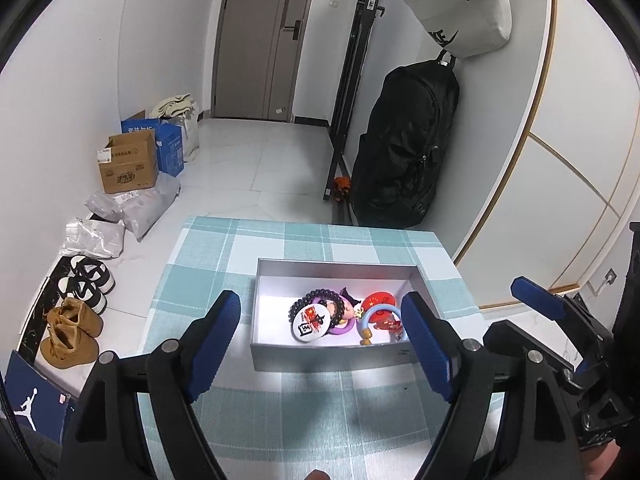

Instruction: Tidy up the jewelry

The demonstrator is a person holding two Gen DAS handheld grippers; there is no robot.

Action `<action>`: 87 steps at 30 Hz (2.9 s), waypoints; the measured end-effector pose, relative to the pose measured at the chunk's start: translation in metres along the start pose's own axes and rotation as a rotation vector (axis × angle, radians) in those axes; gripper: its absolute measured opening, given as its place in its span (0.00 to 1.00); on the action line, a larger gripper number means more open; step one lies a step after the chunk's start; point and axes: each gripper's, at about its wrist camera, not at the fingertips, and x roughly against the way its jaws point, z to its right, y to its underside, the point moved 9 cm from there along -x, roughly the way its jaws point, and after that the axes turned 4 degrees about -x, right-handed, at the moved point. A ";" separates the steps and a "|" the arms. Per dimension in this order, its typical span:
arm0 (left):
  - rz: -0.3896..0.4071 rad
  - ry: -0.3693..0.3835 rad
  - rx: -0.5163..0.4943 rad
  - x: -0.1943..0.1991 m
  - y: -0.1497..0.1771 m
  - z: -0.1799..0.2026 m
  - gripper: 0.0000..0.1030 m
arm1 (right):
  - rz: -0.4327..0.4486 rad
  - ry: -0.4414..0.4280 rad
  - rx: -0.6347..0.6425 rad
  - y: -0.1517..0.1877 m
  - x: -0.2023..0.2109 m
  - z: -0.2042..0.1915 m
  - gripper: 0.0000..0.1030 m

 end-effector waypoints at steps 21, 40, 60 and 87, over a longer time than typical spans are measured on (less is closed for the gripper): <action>0.031 -0.048 -0.014 0.012 0.007 0.002 0.77 | 0.009 0.010 0.016 0.005 0.012 0.000 1.00; 0.021 -0.043 -0.006 0.009 0.009 0.002 0.77 | -0.004 0.010 0.017 0.008 0.011 0.000 1.00; 0.020 -0.031 -0.006 0.010 0.009 0.004 0.77 | -0.009 0.015 0.011 0.008 0.011 0.002 1.00; 0.018 -0.004 -0.029 0.001 0.013 0.005 0.77 | -0.019 0.043 -0.001 0.007 0.006 0.007 1.00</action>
